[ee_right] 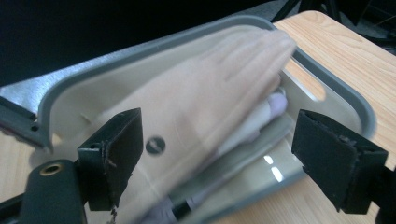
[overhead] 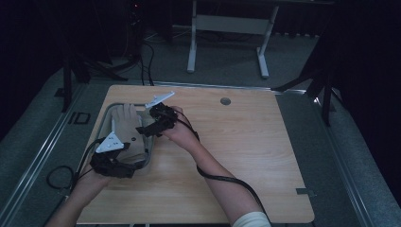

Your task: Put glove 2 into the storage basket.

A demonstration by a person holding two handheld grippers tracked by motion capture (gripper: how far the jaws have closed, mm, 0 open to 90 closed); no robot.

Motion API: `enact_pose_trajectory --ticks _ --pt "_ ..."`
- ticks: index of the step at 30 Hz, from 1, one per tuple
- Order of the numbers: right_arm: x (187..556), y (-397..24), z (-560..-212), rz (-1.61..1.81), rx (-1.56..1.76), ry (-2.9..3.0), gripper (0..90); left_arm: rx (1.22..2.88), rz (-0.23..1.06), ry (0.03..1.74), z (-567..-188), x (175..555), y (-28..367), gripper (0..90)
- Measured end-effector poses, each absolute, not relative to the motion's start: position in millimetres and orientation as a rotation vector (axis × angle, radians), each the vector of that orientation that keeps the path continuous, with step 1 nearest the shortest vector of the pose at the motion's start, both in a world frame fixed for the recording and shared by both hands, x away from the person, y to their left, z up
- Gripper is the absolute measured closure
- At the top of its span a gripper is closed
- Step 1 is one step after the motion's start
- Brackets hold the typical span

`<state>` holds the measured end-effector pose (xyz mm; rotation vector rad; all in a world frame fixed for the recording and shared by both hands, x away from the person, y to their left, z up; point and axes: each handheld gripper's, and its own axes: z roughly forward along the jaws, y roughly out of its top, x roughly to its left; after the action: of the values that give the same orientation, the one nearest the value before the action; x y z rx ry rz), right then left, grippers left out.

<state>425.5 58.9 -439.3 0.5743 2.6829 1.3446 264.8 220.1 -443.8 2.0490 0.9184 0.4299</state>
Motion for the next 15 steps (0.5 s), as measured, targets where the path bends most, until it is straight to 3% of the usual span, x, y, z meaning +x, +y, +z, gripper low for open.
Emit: enact_pose_trajectory --ticks 5,15 --pt "421.4 30.4 -441.1 1.331 0.598 2.660 16.5 1.995 0.367 0.871 -442.5 263.6 201.5 14.3" --pt "418.8 -8.1 -449.7 1.302 0.636 2.630 16.6 2.038 0.333 0.786 -450.8 263.0 164.4 14.3"
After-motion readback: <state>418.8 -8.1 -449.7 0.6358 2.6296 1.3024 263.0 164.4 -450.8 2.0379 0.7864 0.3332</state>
